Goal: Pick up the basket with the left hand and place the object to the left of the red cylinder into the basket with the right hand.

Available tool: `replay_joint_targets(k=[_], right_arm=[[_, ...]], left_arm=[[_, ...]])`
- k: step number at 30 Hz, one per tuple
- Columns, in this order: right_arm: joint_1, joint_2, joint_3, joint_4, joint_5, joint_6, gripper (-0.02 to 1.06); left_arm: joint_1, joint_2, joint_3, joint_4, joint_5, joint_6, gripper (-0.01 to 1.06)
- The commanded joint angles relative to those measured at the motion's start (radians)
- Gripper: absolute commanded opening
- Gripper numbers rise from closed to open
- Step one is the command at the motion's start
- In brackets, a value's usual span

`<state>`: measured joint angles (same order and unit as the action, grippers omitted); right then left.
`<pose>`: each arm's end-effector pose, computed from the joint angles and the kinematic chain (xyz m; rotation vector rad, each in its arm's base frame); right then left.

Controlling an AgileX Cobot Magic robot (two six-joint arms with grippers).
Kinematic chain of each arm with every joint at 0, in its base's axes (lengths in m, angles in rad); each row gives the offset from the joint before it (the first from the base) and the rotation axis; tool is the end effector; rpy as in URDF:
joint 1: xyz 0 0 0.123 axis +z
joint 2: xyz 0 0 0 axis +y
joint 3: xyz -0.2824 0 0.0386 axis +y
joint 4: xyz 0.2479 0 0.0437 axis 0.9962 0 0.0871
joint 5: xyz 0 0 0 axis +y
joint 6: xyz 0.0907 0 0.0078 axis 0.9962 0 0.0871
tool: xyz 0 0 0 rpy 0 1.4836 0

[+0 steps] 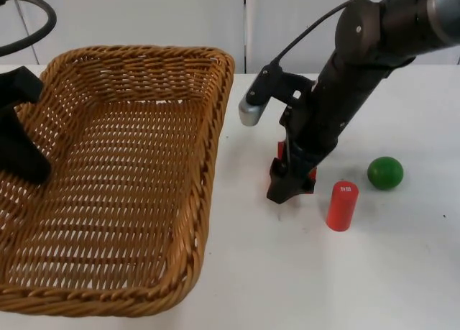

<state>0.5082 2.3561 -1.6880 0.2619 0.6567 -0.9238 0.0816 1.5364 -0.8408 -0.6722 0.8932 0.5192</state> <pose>0.4117 0.2458 0.0917 -1.6236 2.2482 0.1689 0.2649 -0.0227 0.2031 0.0346 2.8341 -0.7129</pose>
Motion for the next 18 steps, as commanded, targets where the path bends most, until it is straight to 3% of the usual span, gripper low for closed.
replay_joint_targets(k=[1, 7, 9, 10, 15, 18], right_arm=[[0.004, -0.006, -0.006, -0.002, -0.001, -0.010, 0.79], [0.004, -0.010, -0.006, -0.031, -0.003, -0.004, 0.54], [0.004, -0.024, -0.006, -0.036, -0.005, -0.004, 0.35], [0.004, -0.024, -0.006, -0.036, -0.005, -0.004, 0.35], [0.004, -0.082, -0.006, -0.036, 0.001, -0.004, 0.00], [0.004, -0.116, -0.006, -0.036, 0.017, -0.004, 0.00]], left_arm=[[0.002, -0.013, -0.001, -0.027, 0.010, -0.004, 0.00], [0.002, -0.013, -0.001, -0.027, 0.010, -0.004, 0.00], [0.002, -0.013, -0.001, -0.027, 0.008, -0.004, 0.00], [0.002, -0.013, -0.001, -0.027, 0.008, -0.004, 0.00], [0.002, -0.013, -0.001, -0.027, 0.008, -0.004, 0.00], [0.002, -0.013, -0.001, -0.027, 0.008, -0.004, 0.00]])
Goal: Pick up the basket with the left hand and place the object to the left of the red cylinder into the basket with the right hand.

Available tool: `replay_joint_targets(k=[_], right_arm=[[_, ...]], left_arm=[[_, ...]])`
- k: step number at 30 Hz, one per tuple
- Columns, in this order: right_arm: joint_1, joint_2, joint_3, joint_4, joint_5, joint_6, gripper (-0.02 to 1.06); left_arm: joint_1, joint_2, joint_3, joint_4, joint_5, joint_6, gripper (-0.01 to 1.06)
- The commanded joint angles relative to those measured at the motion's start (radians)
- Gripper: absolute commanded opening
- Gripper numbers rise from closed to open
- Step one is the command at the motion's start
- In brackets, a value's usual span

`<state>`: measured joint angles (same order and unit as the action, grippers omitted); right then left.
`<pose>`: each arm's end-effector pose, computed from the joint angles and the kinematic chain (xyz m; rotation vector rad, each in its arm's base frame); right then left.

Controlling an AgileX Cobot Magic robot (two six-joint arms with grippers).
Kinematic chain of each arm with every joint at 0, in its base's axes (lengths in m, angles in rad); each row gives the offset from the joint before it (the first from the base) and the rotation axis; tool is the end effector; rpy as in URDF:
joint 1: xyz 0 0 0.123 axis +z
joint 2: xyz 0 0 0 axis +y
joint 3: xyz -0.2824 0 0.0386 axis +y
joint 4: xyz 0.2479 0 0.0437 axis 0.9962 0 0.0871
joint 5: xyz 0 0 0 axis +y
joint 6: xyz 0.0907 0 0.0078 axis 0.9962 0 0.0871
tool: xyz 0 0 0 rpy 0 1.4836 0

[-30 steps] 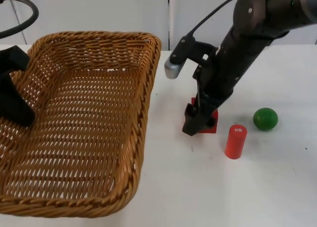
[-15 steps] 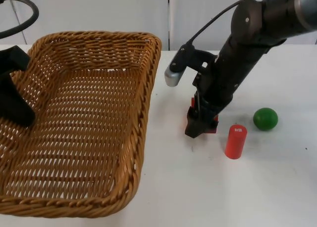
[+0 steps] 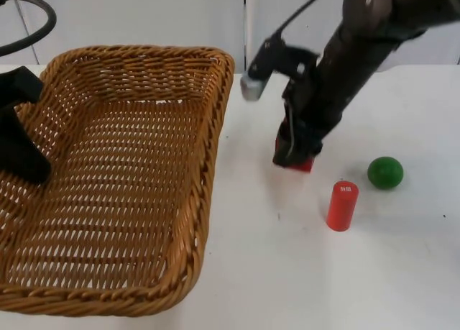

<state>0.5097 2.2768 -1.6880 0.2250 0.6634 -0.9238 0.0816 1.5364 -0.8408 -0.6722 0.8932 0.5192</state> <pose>0.4125 0.2449 0.1291 -1.6223 2.1690 0.1181 0.2649 -0.0227 0.2031 0.0346 2.8341 -0.7129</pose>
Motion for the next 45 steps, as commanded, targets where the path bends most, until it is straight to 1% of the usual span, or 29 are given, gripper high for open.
replay_joint_targets(k=[1, 5, 9, 15, 20, 24, 33, 36, 38, 42, 45], right_arm=[[0.003, -0.058, -0.006, -0.003, 0.017, -0.004, 0.00], [0.003, -0.128, -0.006, -0.018, 0.061, -0.004, 0.00], [0.003, -0.231, -0.006, -0.018, 0.099, 0.019, 0.00], [0.003, -0.330, -0.006, -0.014, 0.118, 0.026, 0.00], [0.003, -0.436, -0.006, -0.014, 0.126, 0.083, 0.00], [0.003, -0.478, -0.006, -0.014, 0.131, 0.106, 0.00], [0.003, -0.496, -0.006, -0.009, 0.179, 0.112, 0.00], [0.003, -0.496, -0.006, 0.022, 0.194, 0.131, 0.00], [0.003, -0.496, -0.006, 0.027, 0.206, 0.131, 0.00], [0.003, -0.496, -0.006, 0.070, 0.256, 0.131, 0.00], [0.013, -0.496, -0.006, 0.070, 0.269, 0.137, 0.00]], left_arm=[[0.002, -0.013, -0.001, -0.027, 0.008, -0.004, 0.00], [0.002, -0.013, -0.001, -0.027, 0.008, -0.004, 0.00], [0.002, -0.013, -0.001, -0.027, 0.004, -0.004, 0.00], [0.002, -0.013, -0.001, -0.027, 0.002, -0.004, 0.00], [0.002, -0.013, -0.001, -0.027, 0.002, -0.004, 0.00], [0.002, -0.013, -0.001, -0.025, 0.002, -0.004, 0.00], [0.002, -0.013, -0.001, -0.025, -0.002, -0.004, 0.00], [0.002, -0.013, -0.001, -0.025, -0.008, -0.004, 0.00], [0.002, -0.013, -0.001, -0.025, -0.008, -0.004, 0.00], [0.002, -0.013, -0.001, -0.025, -0.008, -0.004, 0.00], [0.002, -0.013, -0.001, -0.025, -0.008, -0.004, 0.00]])
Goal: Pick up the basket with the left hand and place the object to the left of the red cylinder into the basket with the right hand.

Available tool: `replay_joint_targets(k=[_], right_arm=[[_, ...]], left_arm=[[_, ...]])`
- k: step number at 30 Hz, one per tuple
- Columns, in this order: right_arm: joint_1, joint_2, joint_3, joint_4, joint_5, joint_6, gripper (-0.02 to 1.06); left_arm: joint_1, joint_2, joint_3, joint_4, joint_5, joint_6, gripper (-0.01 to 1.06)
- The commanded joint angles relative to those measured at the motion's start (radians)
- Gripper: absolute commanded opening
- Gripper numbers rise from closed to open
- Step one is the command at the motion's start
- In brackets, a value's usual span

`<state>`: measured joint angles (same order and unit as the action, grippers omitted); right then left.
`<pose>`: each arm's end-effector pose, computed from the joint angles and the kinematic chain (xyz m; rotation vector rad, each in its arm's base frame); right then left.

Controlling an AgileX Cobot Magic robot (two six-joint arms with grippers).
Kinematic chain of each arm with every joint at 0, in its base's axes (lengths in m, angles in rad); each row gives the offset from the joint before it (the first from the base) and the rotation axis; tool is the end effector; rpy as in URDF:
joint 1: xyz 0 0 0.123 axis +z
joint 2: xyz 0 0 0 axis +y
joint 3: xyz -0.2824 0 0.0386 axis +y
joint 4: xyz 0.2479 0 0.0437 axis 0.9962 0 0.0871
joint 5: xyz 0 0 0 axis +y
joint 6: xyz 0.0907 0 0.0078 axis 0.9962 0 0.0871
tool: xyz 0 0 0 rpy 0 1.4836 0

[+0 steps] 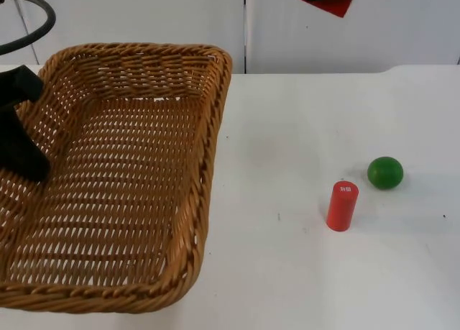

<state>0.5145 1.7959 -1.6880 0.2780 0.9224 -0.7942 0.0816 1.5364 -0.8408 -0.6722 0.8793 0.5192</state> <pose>0.3430 0.2168 0.3354 -1.4113 2.0362 0.2285 0.2660 -0.0221 0.2030 0.0291 2.8250 -0.7009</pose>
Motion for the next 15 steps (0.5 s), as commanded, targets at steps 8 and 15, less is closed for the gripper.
replay_joint_targets(k=[8, 15], right_arm=[[0.136, -0.015, -0.006, -0.029, -0.022, 0.056, 0.00], [0.250, -0.015, -0.006, -0.143, -0.221, 0.260, 0.00]], left_arm=[[0.002, -0.013, -0.001, -0.025, 0.006, -0.004, 0.00], [0.002, -0.013, -0.001, -0.025, 0.006, -0.004, 0.00]])
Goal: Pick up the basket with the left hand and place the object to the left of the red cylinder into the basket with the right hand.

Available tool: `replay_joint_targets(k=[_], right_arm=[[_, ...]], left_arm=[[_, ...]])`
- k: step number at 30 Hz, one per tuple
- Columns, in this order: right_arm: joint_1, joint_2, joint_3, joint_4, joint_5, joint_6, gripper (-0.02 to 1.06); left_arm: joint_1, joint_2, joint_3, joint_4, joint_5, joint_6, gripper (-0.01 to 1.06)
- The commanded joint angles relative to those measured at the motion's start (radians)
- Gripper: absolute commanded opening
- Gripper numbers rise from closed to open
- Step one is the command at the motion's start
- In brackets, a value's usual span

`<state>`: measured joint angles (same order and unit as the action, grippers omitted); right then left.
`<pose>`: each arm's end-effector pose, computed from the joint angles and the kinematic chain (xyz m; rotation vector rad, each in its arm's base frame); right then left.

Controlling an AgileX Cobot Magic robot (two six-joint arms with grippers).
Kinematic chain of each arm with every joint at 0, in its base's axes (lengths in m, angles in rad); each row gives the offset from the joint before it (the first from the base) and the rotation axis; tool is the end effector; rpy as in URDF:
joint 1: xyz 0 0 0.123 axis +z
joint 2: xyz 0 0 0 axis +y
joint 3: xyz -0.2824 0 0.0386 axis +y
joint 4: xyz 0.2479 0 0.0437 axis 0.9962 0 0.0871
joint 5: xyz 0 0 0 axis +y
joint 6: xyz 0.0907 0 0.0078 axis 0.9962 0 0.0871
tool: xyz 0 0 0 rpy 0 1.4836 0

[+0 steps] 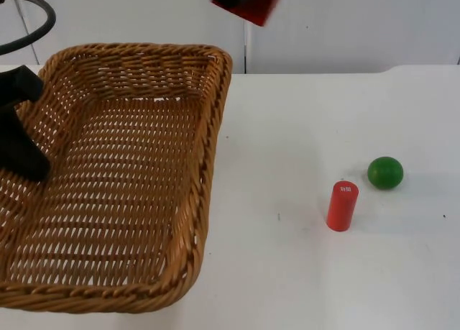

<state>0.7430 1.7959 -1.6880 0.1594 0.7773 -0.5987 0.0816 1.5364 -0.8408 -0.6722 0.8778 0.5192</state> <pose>0.2990 0.2884 0.3420 -1.4097 1.9064 0.2566 0.2661 -0.0220 0.2030 0.0285 2.8240 -0.6996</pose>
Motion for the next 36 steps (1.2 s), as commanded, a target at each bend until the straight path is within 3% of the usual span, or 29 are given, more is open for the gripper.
replay_joint_targets(k=[1, 4, 13, 21, 36], right_arm=[[0.022, -0.015, -0.006, -0.025, -0.076, 0.065, 0.00], [0.056, -0.015, -0.006, -0.019, -0.121, 0.078, 0.00], [0.107, 0.007, -0.010, -0.014, -0.114, 0.112, 0.00], [0.107, 0.102, -0.018, 0.003, -0.101, 0.112, 0.00], [0.107, 0.232, -0.018, 0.029, -0.183, 0.112, 0.00]], left_arm=[[0.002, -0.013, -0.001, -0.025, 0.007, -0.004, 0.00], [0.002, -0.013, -0.001, -0.025, 0.007, -0.004, 0.00], [0.002, -0.013, -0.001, -0.025, 0.003, -0.004, 0.00], [0.002, -0.013, -0.001, -0.025, 0.003, -0.004, 0.00], [0.002, -0.013, -0.001, -0.024, 0.005, -0.004, 0.00]])
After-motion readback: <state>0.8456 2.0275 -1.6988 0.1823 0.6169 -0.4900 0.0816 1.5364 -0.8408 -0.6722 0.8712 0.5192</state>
